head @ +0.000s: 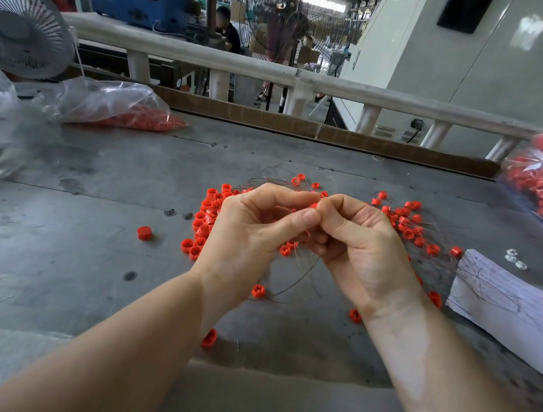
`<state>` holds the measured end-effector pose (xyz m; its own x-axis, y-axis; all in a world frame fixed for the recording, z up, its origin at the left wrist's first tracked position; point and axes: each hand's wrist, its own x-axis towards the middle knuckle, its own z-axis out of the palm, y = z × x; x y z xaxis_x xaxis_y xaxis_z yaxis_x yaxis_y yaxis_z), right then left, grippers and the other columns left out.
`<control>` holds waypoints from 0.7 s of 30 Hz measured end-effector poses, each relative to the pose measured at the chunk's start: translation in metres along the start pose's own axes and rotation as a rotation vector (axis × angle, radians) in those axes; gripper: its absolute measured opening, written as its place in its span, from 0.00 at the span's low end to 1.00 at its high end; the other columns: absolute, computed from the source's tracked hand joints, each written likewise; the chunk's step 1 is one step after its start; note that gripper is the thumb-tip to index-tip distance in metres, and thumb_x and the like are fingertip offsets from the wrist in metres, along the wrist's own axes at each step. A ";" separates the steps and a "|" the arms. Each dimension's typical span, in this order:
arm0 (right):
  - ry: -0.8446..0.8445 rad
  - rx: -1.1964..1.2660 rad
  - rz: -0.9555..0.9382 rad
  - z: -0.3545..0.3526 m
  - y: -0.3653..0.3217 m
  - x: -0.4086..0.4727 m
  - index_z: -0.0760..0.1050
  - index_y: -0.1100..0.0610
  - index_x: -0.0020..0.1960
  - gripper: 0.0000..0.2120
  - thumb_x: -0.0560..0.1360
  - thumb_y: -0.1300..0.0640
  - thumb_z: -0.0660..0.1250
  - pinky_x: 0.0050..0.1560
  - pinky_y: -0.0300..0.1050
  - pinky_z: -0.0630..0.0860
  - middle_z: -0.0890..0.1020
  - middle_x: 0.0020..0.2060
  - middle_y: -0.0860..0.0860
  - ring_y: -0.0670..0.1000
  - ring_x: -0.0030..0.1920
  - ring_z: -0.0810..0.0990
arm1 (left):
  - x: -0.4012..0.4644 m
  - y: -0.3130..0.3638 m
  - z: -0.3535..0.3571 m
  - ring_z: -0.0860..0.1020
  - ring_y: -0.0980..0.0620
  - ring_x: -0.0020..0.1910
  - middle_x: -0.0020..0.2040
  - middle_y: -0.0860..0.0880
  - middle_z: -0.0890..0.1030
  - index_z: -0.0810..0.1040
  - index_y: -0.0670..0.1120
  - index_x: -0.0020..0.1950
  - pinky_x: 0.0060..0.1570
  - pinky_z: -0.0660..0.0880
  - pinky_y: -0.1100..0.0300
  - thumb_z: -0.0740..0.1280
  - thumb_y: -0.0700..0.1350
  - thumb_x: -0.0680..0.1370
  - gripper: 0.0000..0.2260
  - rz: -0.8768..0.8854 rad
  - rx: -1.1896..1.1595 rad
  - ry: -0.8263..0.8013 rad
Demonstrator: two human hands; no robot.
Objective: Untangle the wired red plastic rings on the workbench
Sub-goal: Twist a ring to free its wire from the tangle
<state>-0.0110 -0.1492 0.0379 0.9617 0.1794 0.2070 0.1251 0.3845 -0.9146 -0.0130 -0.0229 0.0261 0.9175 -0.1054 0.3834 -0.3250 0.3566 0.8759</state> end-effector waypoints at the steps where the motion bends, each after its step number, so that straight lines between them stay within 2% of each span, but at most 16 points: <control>1: -0.007 -0.001 -0.004 0.000 -0.002 -0.001 0.79 0.56 0.29 0.05 0.61 0.56 0.69 0.25 0.34 0.69 0.75 0.23 0.50 0.45 0.24 0.74 | 0.000 0.000 0.000 0.82 0.55 0.38 0.37 0.49 0.84 0.82 0.45 0.42 0.40 0.77 0.65 0.72 0.43 0.64 0.08 0.008 -0.003 -0.007; 5: -0.007 0.002 -0.017 0.001 -0.003 -0.001 0.78 0.56 0.27 0.06 0.62 0.58 0.68 0.24 0.34 0.70 0.75 0.22 0.49 0.44 0.23 0.74 | 0.000 0.000 0.000 0.82 0.58 0.39 0.38 0.52 0.84 0.81 0.44 0.43 0.41 0.76 0.67 0.71 0.42 0.64 0.08 0.032 -0.001 -0.033; 8: -0.001 0.077 0.024 0.001 0.000 0.001 0.79 0.57 0.29 0.05 0.63 0.58 0.68 0.25 0.34 0.70 0.76 0.24 0.49 0.44 0.24 0.74 | 0.000 0.000 -0.001 0.82 0.55 0.37 0.37 0.49 0.84 0.81 0.42 0.45 0.39 0.77 0.66 0.71 0.41 0.66 0.09 0.022 -0.010 -0.035; 11: -0.009 0.168 0.066 0.000 0.001 0.002 0.80 0.58 0.31 0.09 0.67 0.58 0.65 0.25 0.35 0.71 0.78 0.25 0.50 0.44 0.25 0.74 | 0.000 0.000 0.000 0.82 0.52 0.36 0.40 0.48 0.82 0.82 0.43 0.48 0.39 0.80 0.59 0.71 0.41 0.66 0.11 0.010 -0.011 -0.045; 14: -0.019 0.177 0.086 -0.001 0.000 0.002 0.80 0.58 0.31 0.10 0.68 0.57 0.65 0.25 0.35 0.71 0.78 0.25 0.50 0.44 0.25 0.73 | 0.001 0.000 0.001 0.82 0.52 0.35 0.40 0.48 0.81 0.82 0.41 0.49 0.37 0.79 0.62 0.71 0.38 0.66 0.12 -0.001 -0.036 -0.047; 21: -0.037 0.187 0.113 0.001 0.000 0.001 0.80 0.57 0.31 0.11 0.69 0.56 0.64 0.25 0.35 0.71 0.76 0.24 0.49 0.43 0.24 0.72 | 0.001 0.001 0.001 0.81 0.50 0.31 0.34 0.43 0.82 0.81 0.38 0.49 0.33 0.77 0.62 0.70 0.37 0.67 0.11 -0.008 -0.052 -0.036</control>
<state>-0.0103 -0.1481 0.0387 0.9571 0.2628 0.1221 -0.0340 0.5202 -0.8534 -0.0130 -0.0240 0.0274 0.9108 -0.1414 0.3880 -0.3049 0.4035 0.8627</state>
